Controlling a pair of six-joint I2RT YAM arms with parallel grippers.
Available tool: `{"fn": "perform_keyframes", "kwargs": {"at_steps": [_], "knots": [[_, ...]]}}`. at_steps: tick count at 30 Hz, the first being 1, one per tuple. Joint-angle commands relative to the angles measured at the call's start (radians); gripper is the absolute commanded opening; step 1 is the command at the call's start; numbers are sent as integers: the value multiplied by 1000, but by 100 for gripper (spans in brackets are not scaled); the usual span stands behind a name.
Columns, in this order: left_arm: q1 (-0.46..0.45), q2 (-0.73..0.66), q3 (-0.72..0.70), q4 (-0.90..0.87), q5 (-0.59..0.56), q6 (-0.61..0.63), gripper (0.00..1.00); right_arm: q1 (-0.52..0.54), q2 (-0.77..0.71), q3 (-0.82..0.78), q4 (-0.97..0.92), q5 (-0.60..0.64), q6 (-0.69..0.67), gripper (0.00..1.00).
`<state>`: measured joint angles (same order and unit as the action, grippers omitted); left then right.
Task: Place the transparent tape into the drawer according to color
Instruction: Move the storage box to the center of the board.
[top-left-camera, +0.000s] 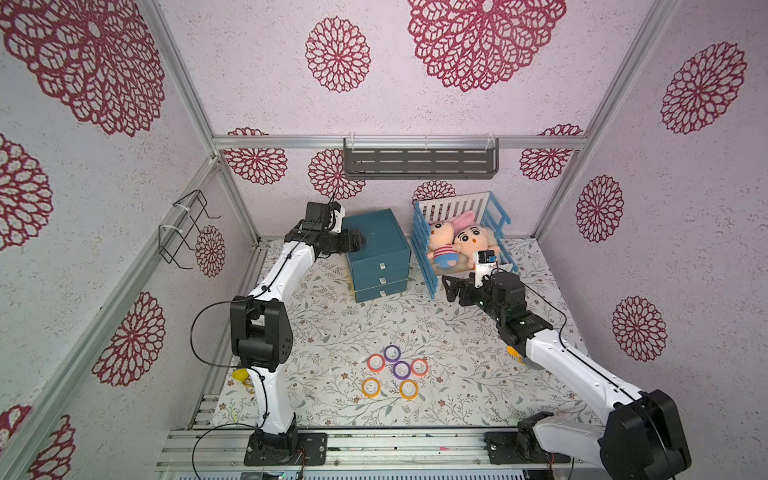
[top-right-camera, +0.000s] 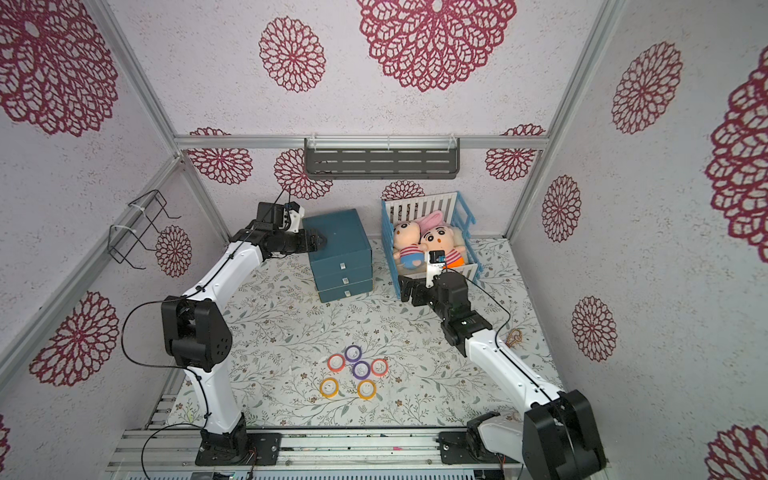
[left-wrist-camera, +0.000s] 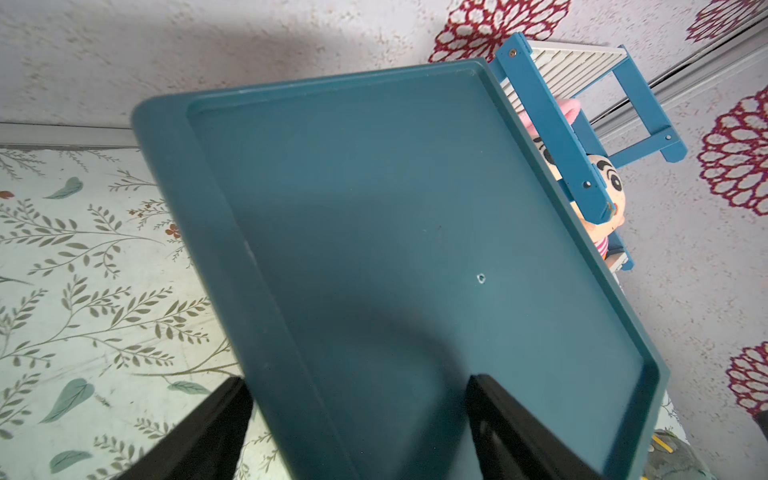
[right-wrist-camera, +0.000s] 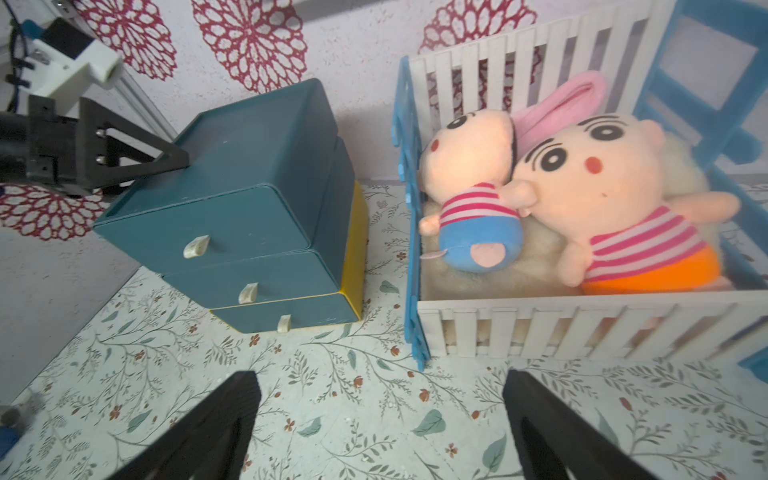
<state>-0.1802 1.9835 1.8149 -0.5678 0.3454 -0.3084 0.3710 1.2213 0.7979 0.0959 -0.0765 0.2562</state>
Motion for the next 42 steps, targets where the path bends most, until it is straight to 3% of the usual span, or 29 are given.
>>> {"fn": "perform_keyframes", "kwargs": {"at_steps": [1,11,15,27,35,42], "knots": [[-30,-51,-40,-32,17,-4,88,49,26,61,64,-29,52,99],[-25,-209,-136,-10,-68,-12,97,213,162,92,250,-110,305,99],[-10,-229,-175,23,-27,-47,98,248,231,95,364,-133,423,99],[-5,-225,-257,118,18,-176,87,279,382,160,516,-120,622,87],[-2,-230,-295,139,-5,-198,78,279,467,203,572,-137,705,69],[2,-236,-308,148,10,-207,68,279,531,222,618,-128,778,60]]}}
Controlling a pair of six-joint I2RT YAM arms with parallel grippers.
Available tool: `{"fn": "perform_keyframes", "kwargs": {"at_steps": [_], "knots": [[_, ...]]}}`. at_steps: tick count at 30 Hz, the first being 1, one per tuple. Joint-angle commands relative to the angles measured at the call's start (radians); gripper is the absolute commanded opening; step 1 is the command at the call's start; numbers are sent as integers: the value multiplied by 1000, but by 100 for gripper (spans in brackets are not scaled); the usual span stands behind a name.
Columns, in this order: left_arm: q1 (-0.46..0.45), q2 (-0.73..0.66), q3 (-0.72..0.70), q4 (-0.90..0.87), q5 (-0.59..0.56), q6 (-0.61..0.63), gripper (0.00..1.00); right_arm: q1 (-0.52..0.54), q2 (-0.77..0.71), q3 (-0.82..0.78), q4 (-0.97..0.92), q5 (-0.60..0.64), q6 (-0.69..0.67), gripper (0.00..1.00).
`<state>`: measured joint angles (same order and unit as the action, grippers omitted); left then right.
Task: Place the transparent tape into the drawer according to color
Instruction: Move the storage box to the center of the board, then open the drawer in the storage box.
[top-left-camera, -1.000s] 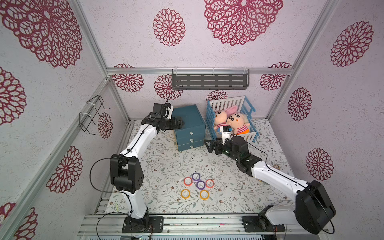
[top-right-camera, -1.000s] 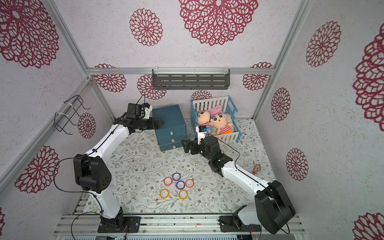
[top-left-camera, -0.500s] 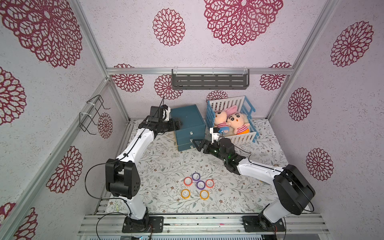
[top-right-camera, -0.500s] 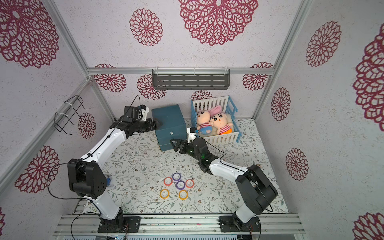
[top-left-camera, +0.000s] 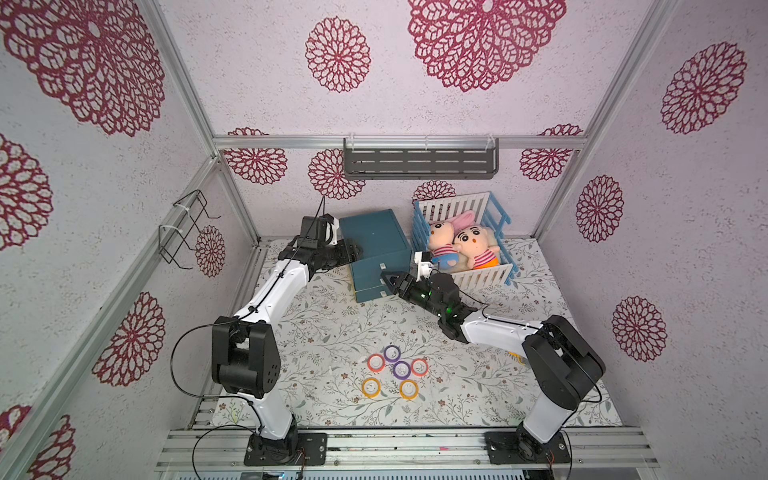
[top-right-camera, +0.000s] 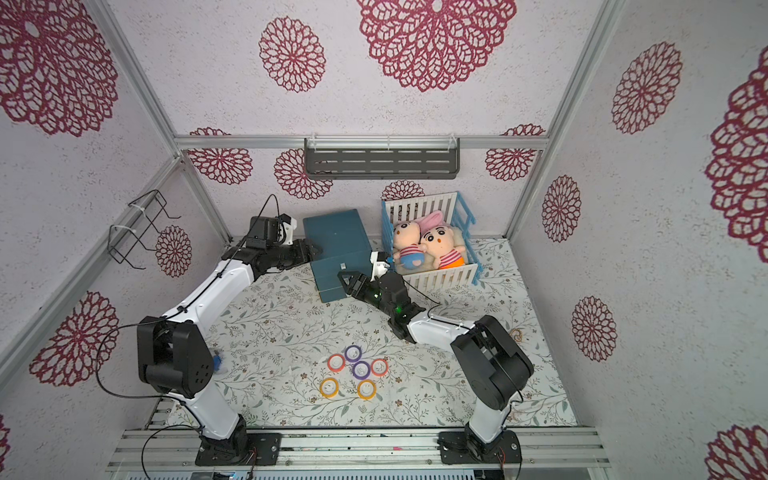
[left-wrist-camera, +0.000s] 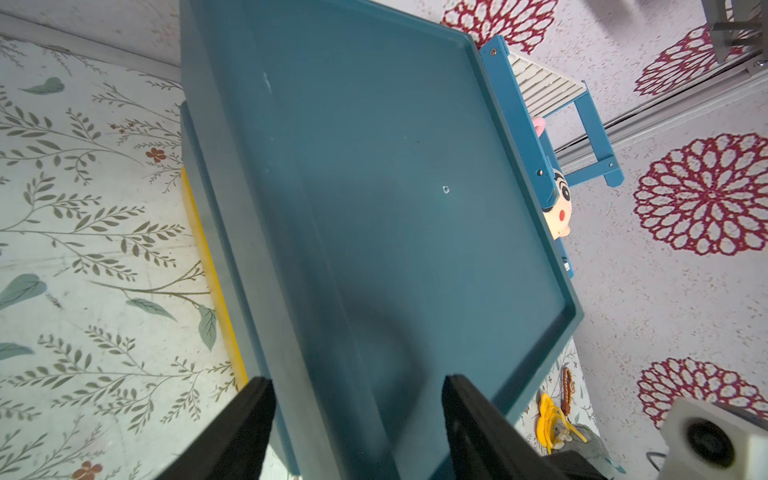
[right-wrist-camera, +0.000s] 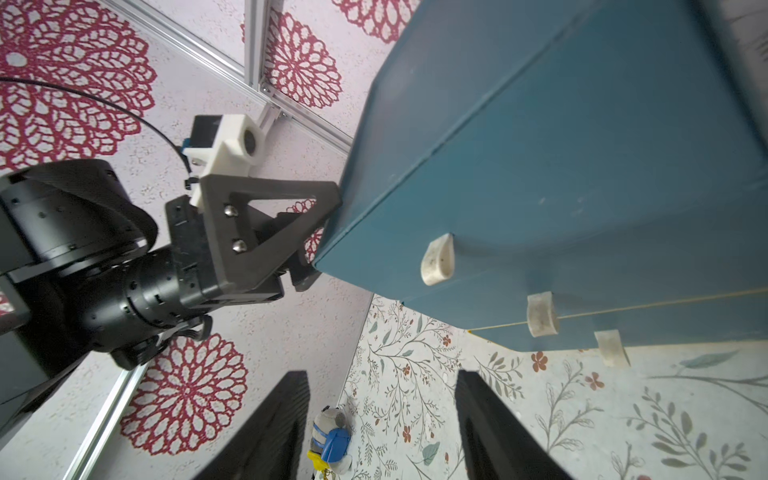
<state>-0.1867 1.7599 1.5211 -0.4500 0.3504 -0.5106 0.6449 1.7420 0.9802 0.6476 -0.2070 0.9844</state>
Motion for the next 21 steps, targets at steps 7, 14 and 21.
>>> {"fn": "perform_keyframes", "kwargs": {"at_steps": [7,14,21], "knots": [[9,-13,-19,31,20,-6,64,4,65,73,79,19,116,52],[9,-13,-22,39,34,-12,61,-5,104,107,84,36,155,46],[9,-14,-27,39,39,-11,60,-20,134,147,67,47,169,43]]}}
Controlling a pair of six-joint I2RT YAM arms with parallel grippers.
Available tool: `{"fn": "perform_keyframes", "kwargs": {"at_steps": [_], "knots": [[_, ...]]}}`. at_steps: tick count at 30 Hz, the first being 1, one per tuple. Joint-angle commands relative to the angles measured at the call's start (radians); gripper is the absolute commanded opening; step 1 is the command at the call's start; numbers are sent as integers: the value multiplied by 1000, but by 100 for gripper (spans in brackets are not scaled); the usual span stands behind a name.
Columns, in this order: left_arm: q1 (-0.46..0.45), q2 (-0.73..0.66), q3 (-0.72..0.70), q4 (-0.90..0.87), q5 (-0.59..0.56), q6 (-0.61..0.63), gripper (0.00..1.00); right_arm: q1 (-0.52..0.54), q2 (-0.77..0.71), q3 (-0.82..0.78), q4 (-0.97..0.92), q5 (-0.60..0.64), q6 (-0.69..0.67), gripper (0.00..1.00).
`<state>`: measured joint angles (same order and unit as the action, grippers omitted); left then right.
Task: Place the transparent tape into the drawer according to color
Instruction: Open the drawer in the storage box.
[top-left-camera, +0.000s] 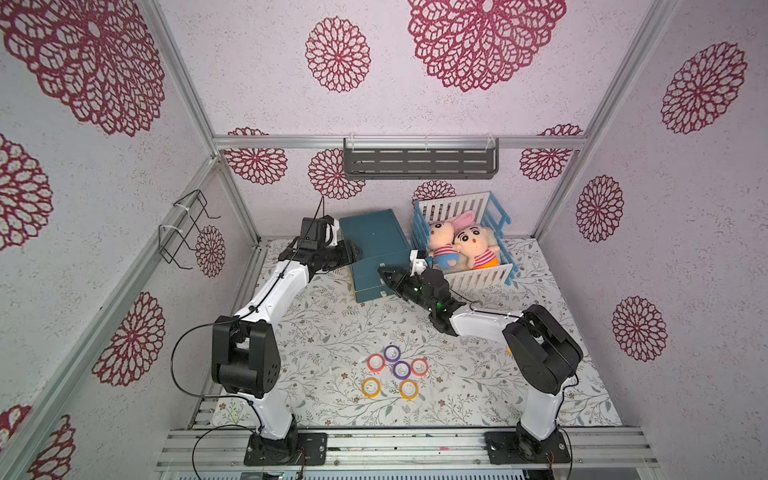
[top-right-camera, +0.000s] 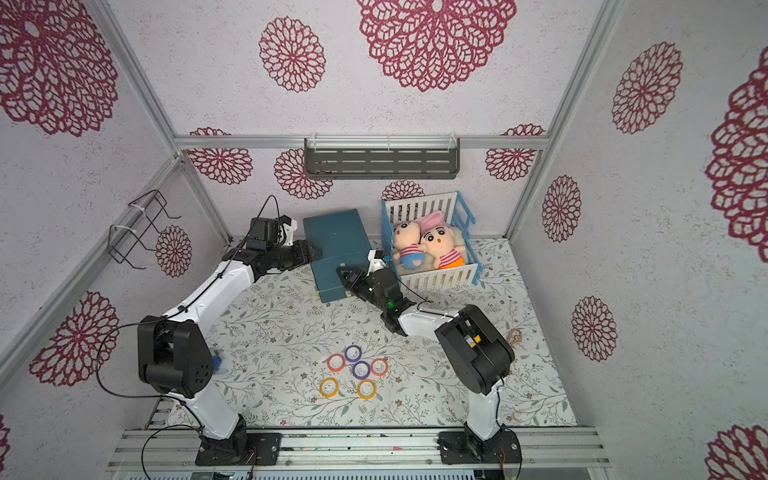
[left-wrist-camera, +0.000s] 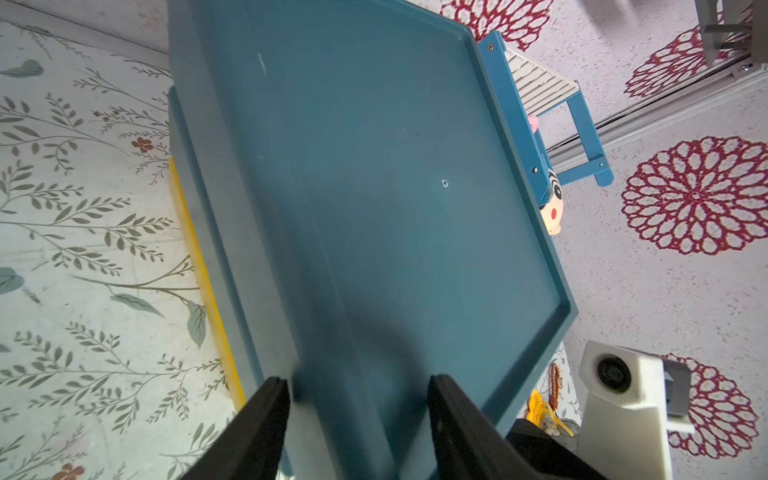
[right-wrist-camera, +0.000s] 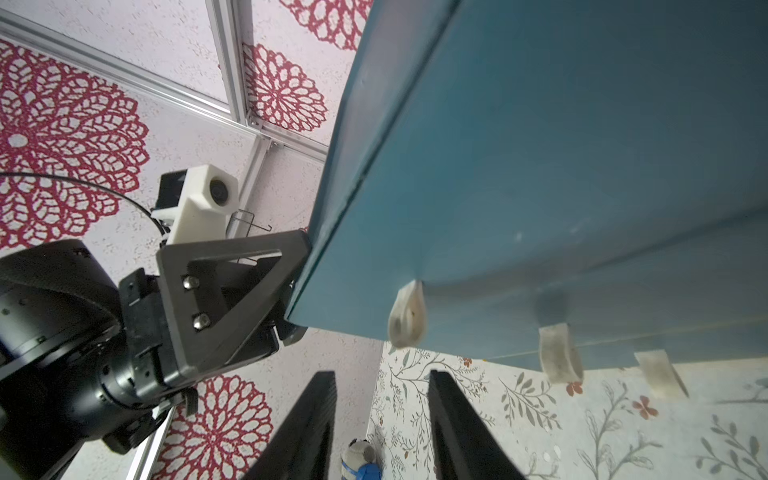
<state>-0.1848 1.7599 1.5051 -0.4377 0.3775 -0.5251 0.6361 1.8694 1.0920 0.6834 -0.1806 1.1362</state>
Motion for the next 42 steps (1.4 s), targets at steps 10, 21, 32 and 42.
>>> {"fn": "perform_keyframes", "kwargs": {"at_steps": [10,21,32,42], "knots": [[7,-17,-9,24,12,14,60,-31,45,45,57,18,60,37],[7,-14,-4,24,23,11,58,-38,60,67,62,19,60,34],[7,-15,0,19,29,14,57,-41,79,82,75,20,69,19],[6,-18,7,11,31,18,56,-39,54,66,70,2,64,0]]}}
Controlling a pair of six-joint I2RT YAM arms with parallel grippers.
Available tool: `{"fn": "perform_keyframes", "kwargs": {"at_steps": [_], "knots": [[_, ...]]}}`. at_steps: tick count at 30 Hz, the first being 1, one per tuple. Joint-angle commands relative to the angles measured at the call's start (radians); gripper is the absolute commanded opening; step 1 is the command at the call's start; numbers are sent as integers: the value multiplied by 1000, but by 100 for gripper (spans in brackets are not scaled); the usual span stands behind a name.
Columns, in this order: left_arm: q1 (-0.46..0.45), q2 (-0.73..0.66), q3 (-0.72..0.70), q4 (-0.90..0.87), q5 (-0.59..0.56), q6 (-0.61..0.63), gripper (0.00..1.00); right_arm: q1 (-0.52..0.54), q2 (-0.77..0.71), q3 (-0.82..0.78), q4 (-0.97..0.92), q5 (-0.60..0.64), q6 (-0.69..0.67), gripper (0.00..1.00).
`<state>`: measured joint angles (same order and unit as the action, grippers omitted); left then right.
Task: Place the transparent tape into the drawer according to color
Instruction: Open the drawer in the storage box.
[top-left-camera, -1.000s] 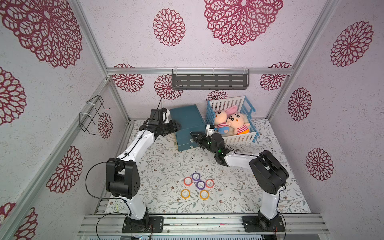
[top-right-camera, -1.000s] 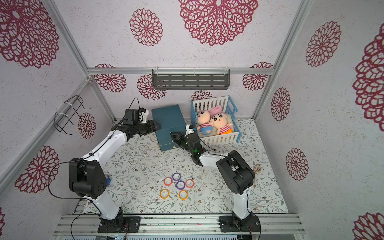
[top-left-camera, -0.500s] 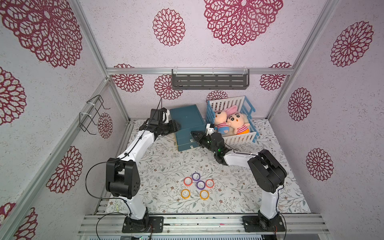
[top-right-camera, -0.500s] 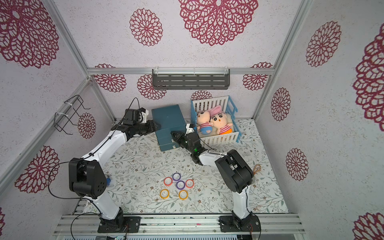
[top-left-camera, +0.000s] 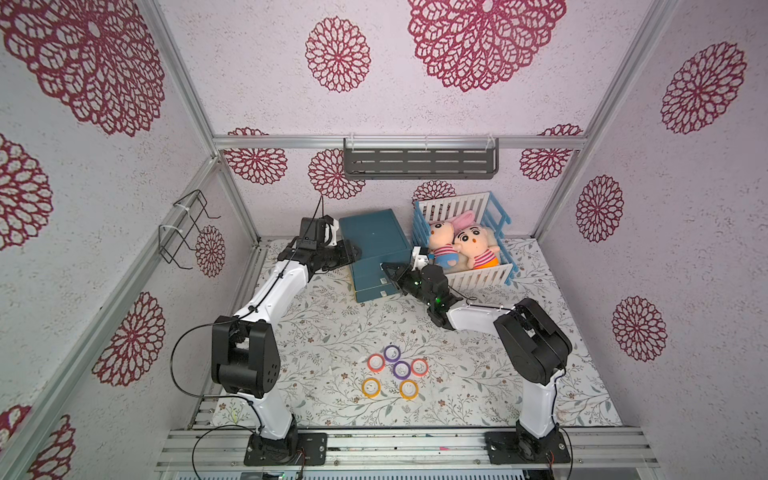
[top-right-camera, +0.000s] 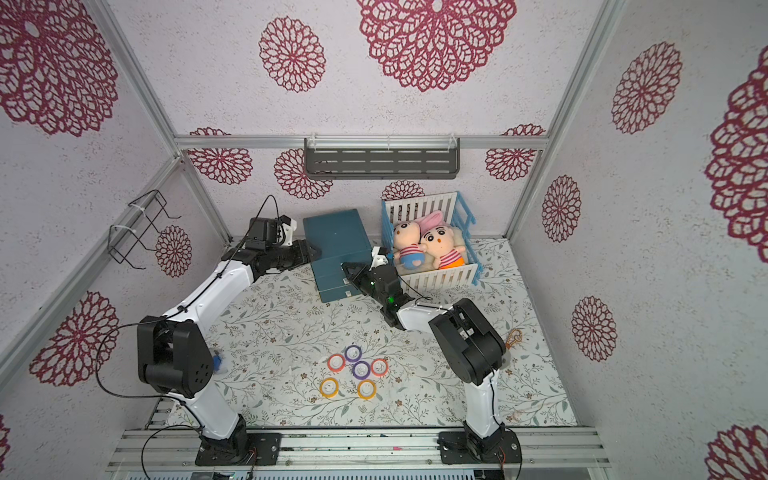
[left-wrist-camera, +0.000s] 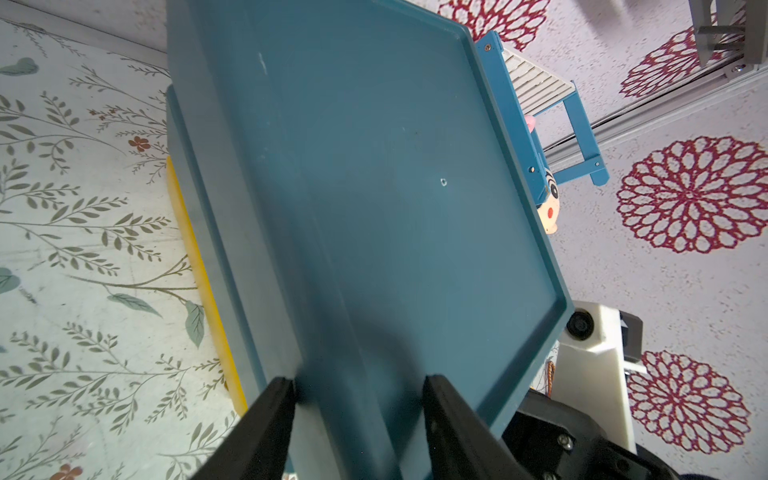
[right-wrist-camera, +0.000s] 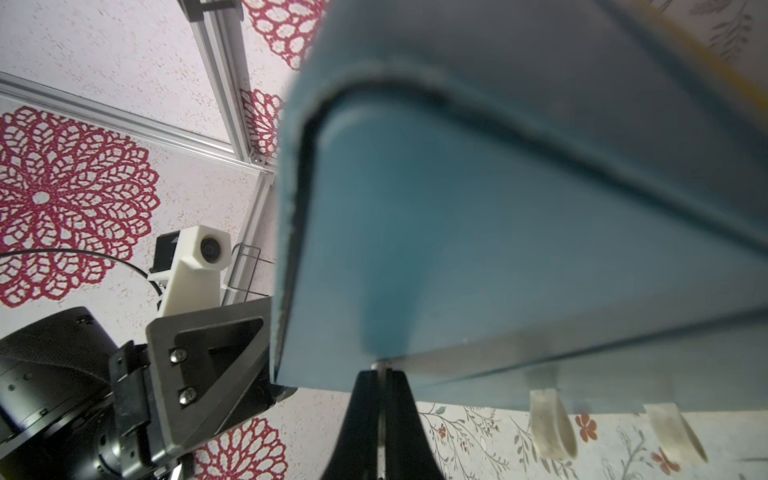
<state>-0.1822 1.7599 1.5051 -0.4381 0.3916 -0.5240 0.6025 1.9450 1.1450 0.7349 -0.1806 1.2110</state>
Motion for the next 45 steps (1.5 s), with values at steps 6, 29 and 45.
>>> {"fn": "perform_keyframes", "kwargs": {"at_steps": [6,29,45], "knots": [[4,-19,10,10,16,18,55,-6,-49,-9,13,-13,-14,0],[4,-18,17,-2,12,20,54,14,-240,-215,9,-40,-31,0],[4,-22,18,-5,12,24,53,68,-401,-344,-88,14,-76,0]]}}
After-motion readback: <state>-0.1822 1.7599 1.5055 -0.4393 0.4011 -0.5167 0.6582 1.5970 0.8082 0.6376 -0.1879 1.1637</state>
